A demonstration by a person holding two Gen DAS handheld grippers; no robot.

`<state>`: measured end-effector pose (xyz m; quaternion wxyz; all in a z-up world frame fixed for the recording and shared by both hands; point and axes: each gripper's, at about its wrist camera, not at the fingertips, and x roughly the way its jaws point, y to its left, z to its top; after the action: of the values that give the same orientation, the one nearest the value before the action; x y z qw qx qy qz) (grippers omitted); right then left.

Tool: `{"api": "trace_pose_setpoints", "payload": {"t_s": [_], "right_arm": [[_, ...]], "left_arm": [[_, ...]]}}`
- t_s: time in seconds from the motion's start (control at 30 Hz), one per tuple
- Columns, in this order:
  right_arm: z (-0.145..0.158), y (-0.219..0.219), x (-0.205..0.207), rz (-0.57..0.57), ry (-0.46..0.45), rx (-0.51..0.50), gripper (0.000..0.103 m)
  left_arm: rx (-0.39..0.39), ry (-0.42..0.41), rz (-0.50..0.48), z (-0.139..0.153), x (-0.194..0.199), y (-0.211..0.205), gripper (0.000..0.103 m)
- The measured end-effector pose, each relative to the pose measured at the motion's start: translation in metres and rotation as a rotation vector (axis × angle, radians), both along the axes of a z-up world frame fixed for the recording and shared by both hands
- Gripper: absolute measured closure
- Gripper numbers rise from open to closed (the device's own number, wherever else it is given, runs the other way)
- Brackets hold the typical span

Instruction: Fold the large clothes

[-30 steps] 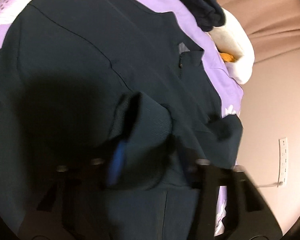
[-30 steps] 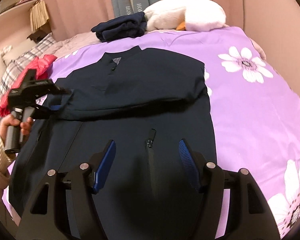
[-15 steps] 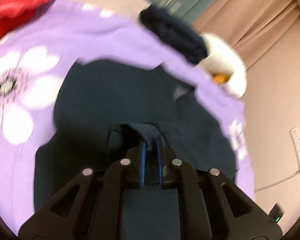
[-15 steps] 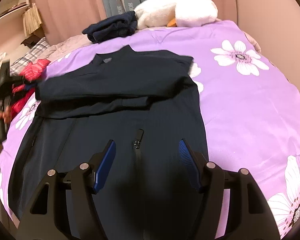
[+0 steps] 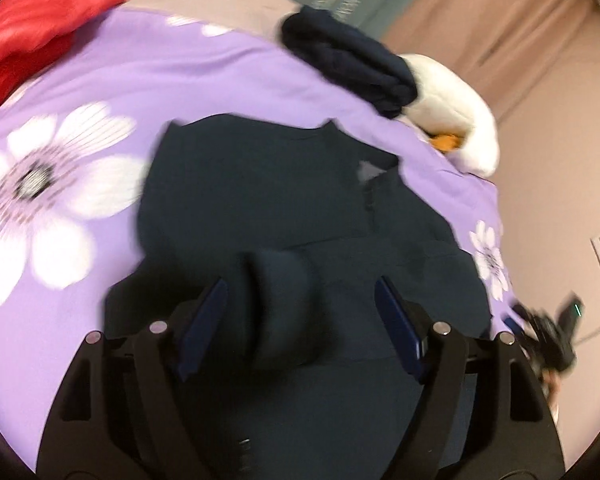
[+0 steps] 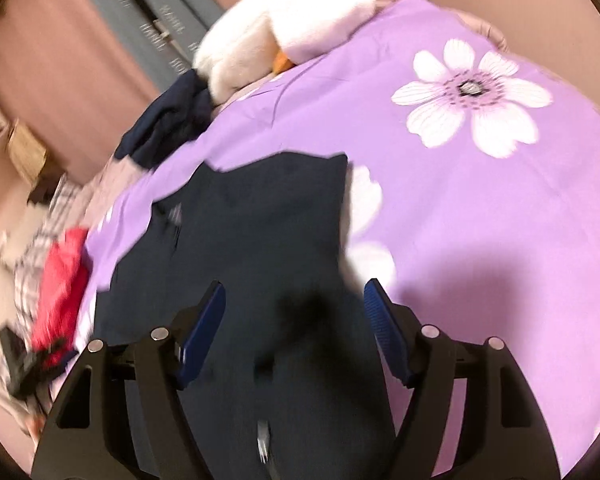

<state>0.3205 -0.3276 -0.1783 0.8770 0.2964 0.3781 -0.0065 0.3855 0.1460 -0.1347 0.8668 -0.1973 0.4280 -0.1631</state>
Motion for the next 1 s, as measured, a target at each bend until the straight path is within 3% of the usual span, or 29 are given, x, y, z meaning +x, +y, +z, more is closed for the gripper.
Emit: {"api": "trace_pose_setpoints", "payload": {"t_s": [0.17,0.2,0.23,0.27,0.33,0.4,0.47,0.53,0.6,0.67,0.77,0.83,1.0], "right_arm": [[-0.025,-0.01,0.063,-0.028,0.111,0.029,0.034],[-0.034,-0.007,0.073,0.006,0.137,0.045,0.041],[-0.036,-0.005,0.078,0.029,0.151,0.035,0.07],[-0.038,-0.002,0.08,0.036,0.163,-0.003,0.09],[-0.031,-0.006,0.079,0.05,0.124,-0.03,0.1],[-0.024,-0.022,0.073,-0.009,0.066,-0.019,0.101],[-0.033,-0.034,0.072,-0.033,0.09,-0.003,0.101],[-0.042,-0.028,0.075,0.007,0.137,-0.089,0.1],[-0.037,-0.026,0.07,0.007,0.127,-0.129,0.096],[-0.017,-0.025,0.057,0.001,0.048,-0.131,0.088],[0.012,0.002,0.042,0.135,-0.07,-0.194,0.087],[0.014,0.027,0.039,0.246,-0.056,-0.245,0.087],[-0.032,0.074,0.014,0.444,0.141,-0.43,0.087]], "left_arm": [[0.051,-0.013,-0.119,-0.004,0.015,-0.057,0.04],[0.064,-0.01,-0.134,-0.009,0.015,-0.064,0.04],[0.086,-0.002,-0.149,-0.015,0.017,-0.072,0.041],[0.106,0.004,-0.156,-0.02,0.02,-0.076,0.042],[0.159,0.014,-0.169,-0.032,0.02,-0.084,0.045],[0.177,0.015,-0.186,-0.039,0.019,-0.087,0.045],[0.178,0.029,-0.192,-0.044,0.021,-0.087,0.045],[0.179,0.057,-0.185,-0.051,0.025,-0.088,0.045],[0.176,0.069,-0.18,-0.054,0.026,-0.086,0.045],[0.159,0.076,-0.175,-0.051,0.024,-0.083,0.044],[0.168,0.023,-0.169,-0.037,0.017,-0.083,0.035],[0.188,0.014,-0.168,-0.036,0.017,-0.086,0.033],[0.226,0.071,-0.191,-0.058,0.013,-0.086,0.034]]}}
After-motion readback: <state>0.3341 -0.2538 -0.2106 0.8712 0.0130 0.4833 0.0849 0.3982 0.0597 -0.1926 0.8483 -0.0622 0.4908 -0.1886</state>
